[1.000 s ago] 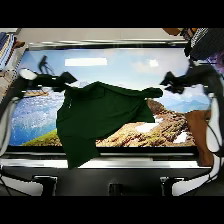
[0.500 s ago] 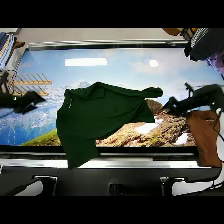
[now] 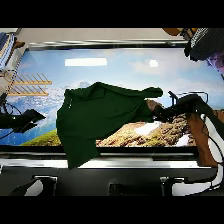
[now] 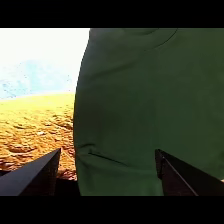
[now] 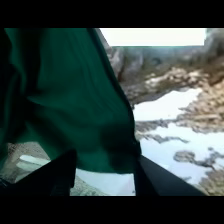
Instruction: Fold the clothes and pants, and hang the long-sleeved shirts on hangers.
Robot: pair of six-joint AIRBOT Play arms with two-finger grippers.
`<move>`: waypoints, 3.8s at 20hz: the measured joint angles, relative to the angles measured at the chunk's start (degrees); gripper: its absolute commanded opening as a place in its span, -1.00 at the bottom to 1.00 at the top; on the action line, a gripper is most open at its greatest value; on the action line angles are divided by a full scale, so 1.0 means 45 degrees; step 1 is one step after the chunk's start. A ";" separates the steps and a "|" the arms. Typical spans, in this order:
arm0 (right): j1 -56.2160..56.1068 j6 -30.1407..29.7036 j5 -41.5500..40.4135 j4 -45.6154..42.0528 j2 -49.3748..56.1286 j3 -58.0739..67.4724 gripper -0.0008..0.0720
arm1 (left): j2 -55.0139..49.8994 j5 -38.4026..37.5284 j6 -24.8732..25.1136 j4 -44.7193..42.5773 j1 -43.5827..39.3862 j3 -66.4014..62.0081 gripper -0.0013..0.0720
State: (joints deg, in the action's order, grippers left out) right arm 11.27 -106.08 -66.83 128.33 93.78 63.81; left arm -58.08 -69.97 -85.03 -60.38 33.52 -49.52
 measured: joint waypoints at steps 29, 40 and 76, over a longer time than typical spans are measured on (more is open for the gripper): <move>-0.0068 0.0777 -0.0724 -0.1889 -0.0418 -0.0063 0.63 | 0.0107 0.0194 0.0049 -0.0010 0.0039 0.0223 0.88; -0.0087 0.0476 -0.0359 -0.1078 0.0146 -0.0107 -0.89 | 0.0107 0.0194 0.0155 -0.0010 0.0126 0.0437 0.88; -0.0087 0.0811 -0.1462 0.0384 -0.6494 0.2482 -0.89 | -0.0801 0.2652 0.1472 0.3638 -0.2458 -0.0491 -0.93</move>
State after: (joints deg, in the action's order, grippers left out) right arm 10.87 -102.43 -73.41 130.06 64.55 74.98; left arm -61.69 -58.04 -78.41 -44.01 22.46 -51.72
